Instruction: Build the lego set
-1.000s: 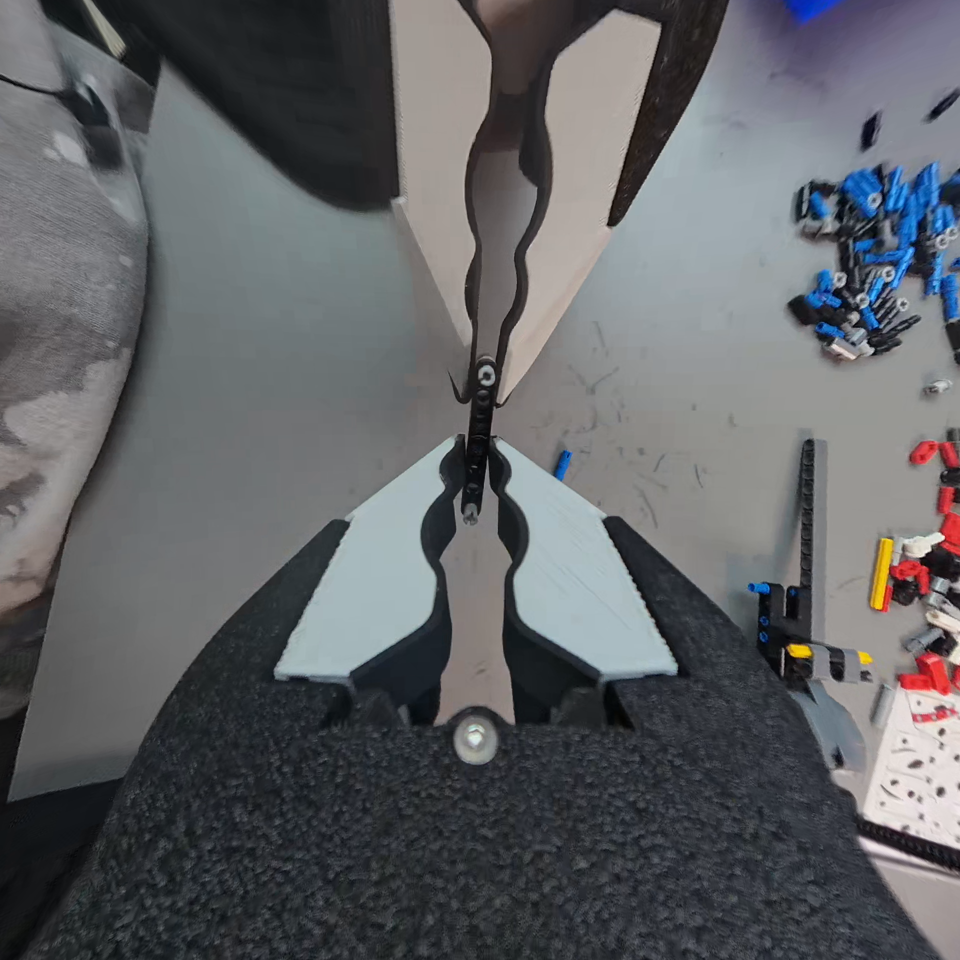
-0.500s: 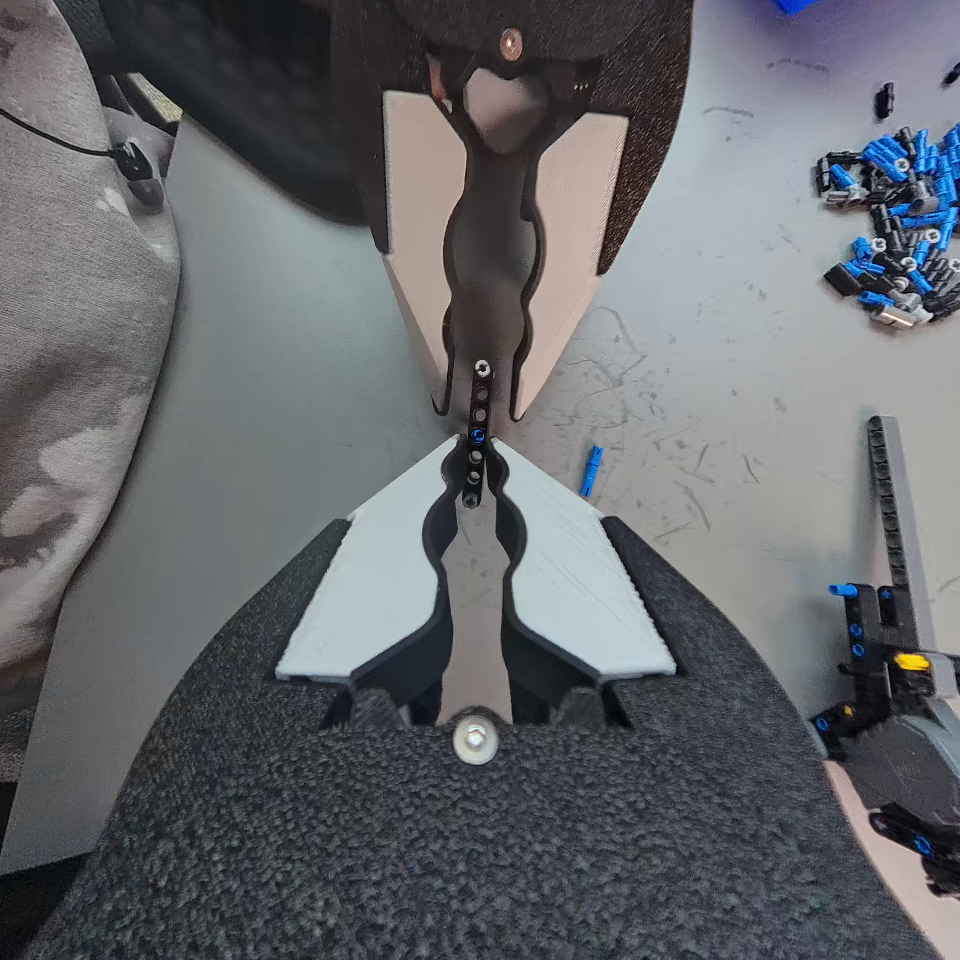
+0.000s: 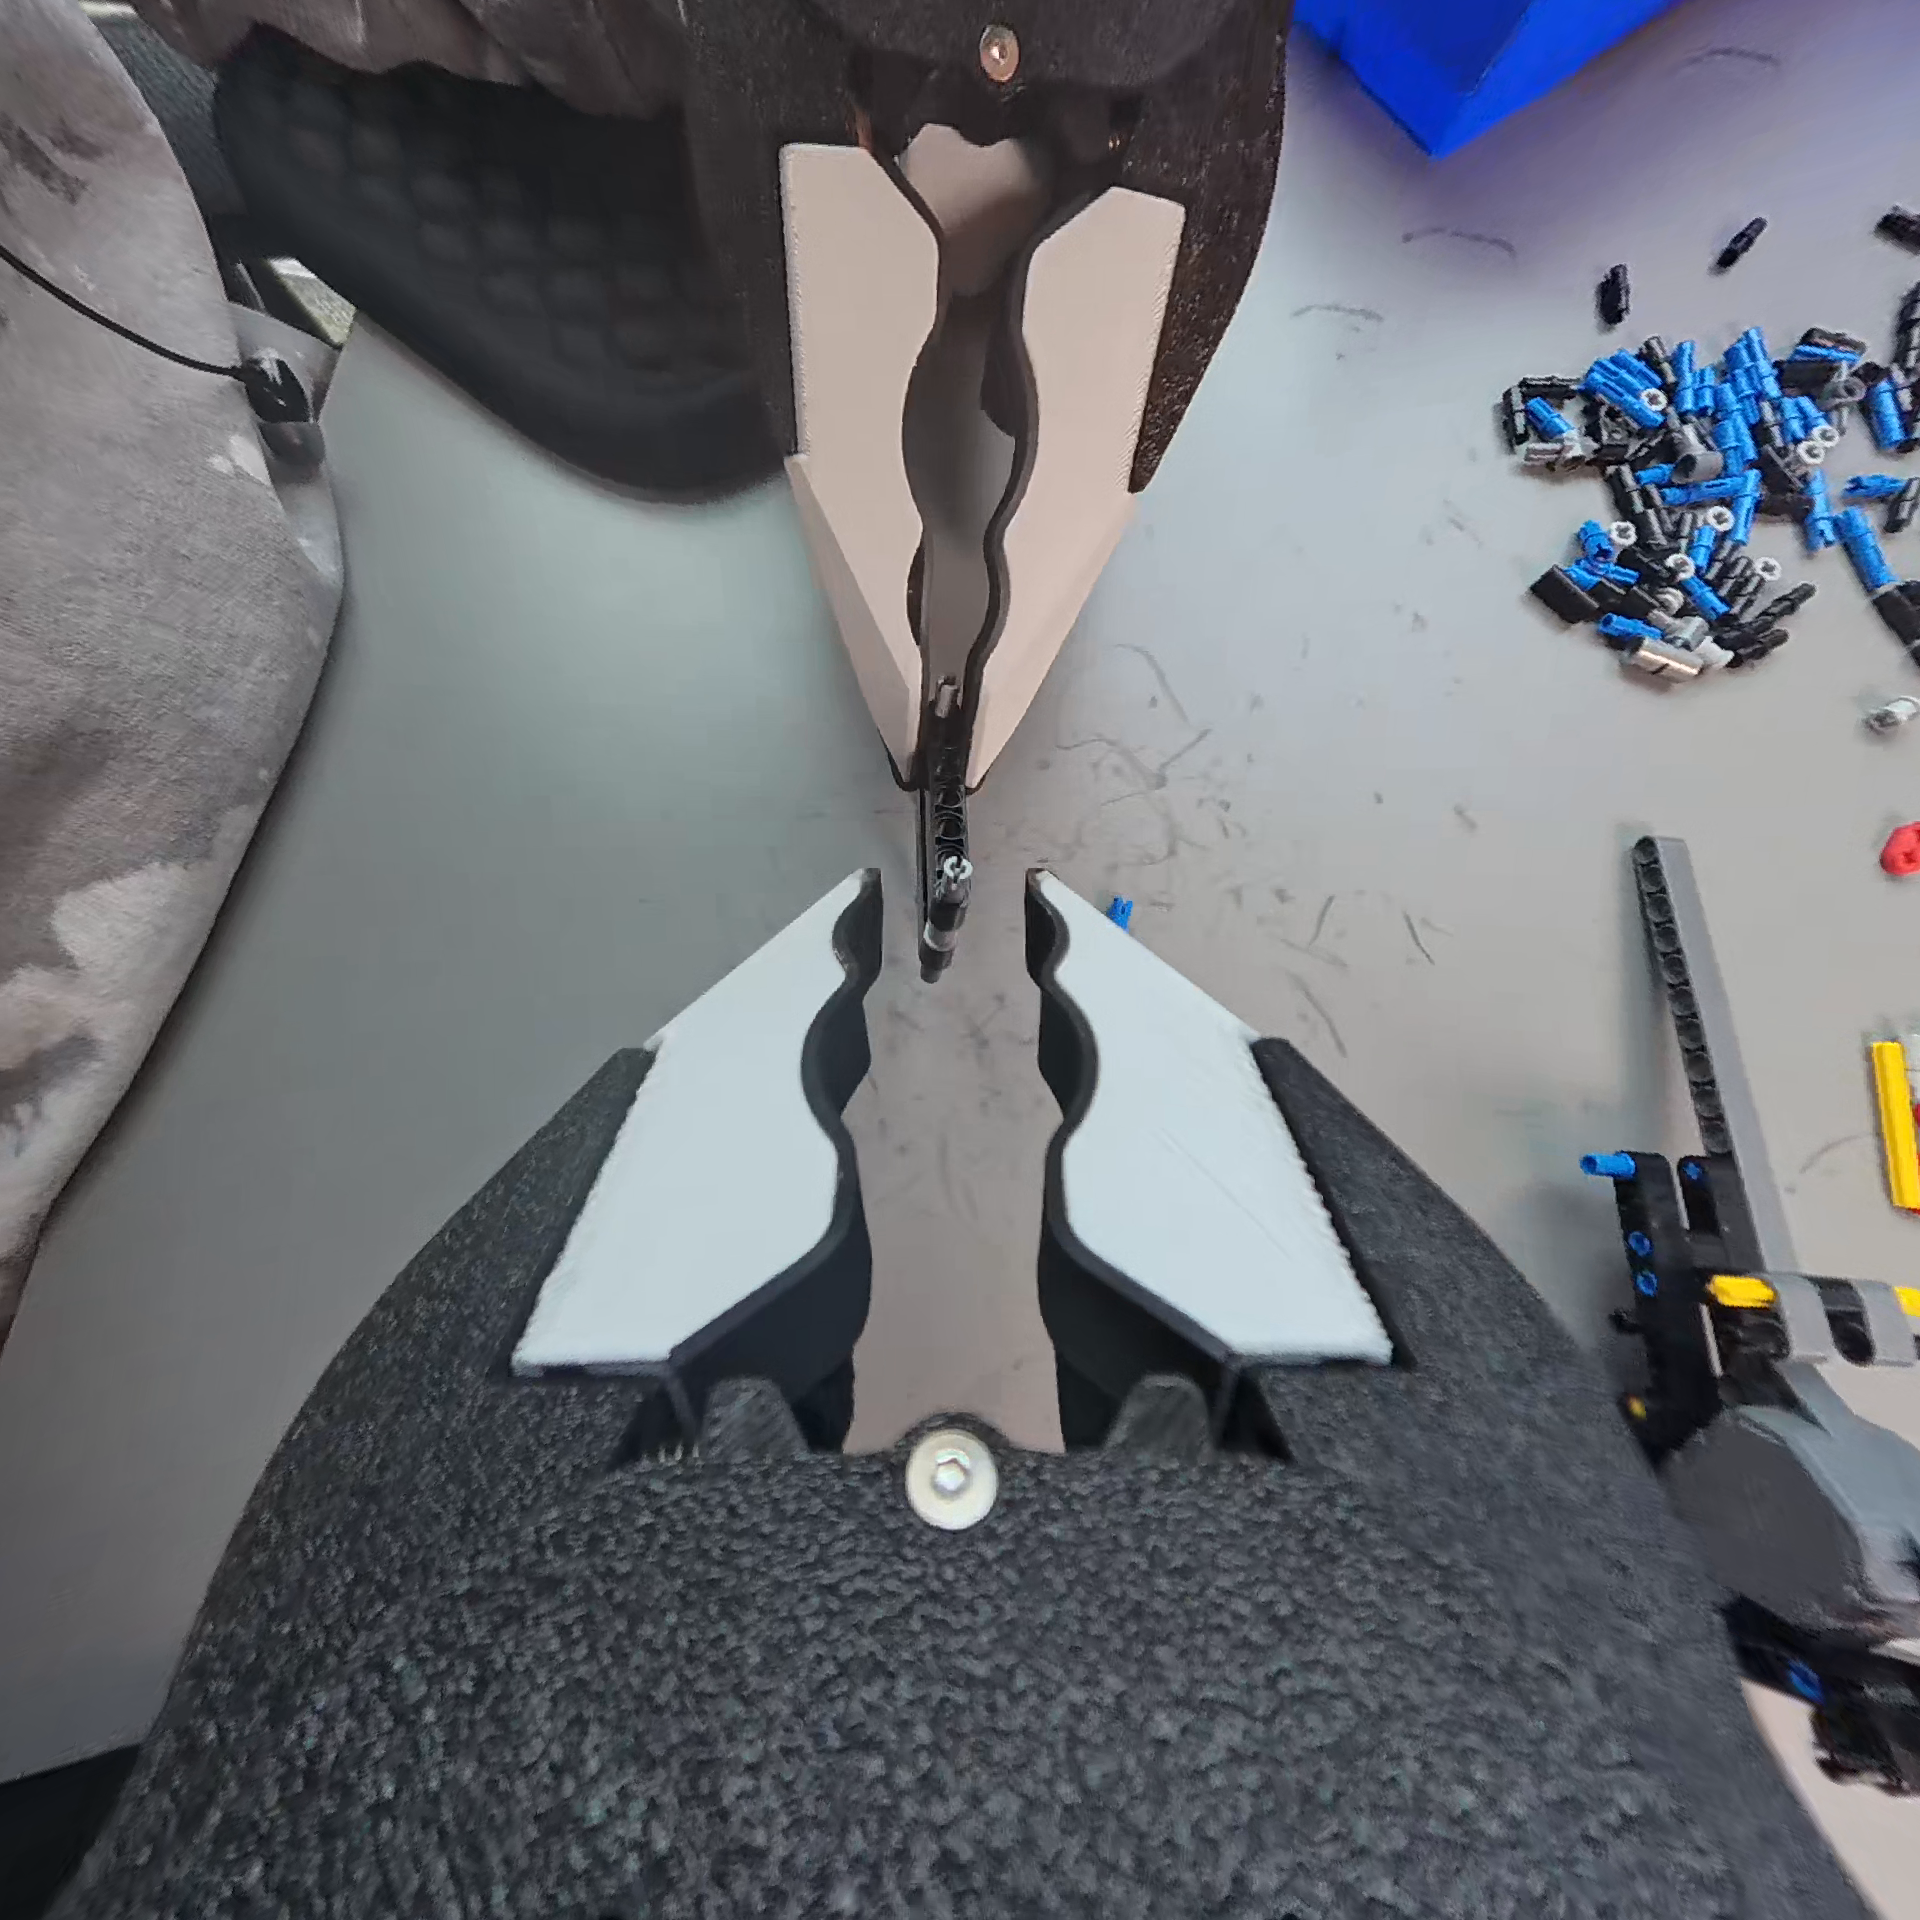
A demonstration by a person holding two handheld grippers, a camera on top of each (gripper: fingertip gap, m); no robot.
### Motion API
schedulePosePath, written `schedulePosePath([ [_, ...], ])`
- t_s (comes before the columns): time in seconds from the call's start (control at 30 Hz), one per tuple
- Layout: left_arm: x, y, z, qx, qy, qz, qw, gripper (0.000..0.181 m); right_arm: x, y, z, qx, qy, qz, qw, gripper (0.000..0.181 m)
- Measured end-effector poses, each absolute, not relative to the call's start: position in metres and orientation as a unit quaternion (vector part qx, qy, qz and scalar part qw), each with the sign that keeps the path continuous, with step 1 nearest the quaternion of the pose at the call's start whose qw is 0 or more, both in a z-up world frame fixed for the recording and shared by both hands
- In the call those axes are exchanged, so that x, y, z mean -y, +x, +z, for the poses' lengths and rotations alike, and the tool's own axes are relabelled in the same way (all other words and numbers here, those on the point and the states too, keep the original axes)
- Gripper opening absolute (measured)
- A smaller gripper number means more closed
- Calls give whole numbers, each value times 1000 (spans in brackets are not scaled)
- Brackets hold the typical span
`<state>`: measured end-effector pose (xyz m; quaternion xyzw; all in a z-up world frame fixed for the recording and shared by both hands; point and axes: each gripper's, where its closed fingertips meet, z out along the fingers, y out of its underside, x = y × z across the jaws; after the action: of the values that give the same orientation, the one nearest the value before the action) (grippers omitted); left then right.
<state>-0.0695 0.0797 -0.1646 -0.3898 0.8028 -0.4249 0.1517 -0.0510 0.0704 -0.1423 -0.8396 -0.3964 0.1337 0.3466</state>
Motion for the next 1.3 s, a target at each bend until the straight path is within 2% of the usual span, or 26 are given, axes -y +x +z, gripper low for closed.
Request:
schedulePosePath([
  [0.07,-80,-69,-165,-803,-390,-424,152,7,-70,-53,-145,387,-841,140,351,20],
  [0.1,-80,-69,-165,-804,-391,-423,151,7,-69,-53,-148,387,-842,139,350,8],
  [0.53,-82,-77,-166,-810,-386,-420,140,25,-69,-45,-153,336,-852,170,363,7],
  [0.73,-86,-70,-167,-801,-403,-417,147,22,-71,-47,-155,339,-851,171,361,7],
  [0.83,-85,-67,-167,-800,-406,-414,156,7,-72,-48,-154,342,-850,167,364,7],
  [1.0,-86,-66,-167,-800,-409,-407,165,7,-82,-27,-134,282,-856,175,396,11],
  [1.3,-86,-65,-169,-803,-409,-398,170,7,-95,-20,-186,314,-896,85,303,16],
])
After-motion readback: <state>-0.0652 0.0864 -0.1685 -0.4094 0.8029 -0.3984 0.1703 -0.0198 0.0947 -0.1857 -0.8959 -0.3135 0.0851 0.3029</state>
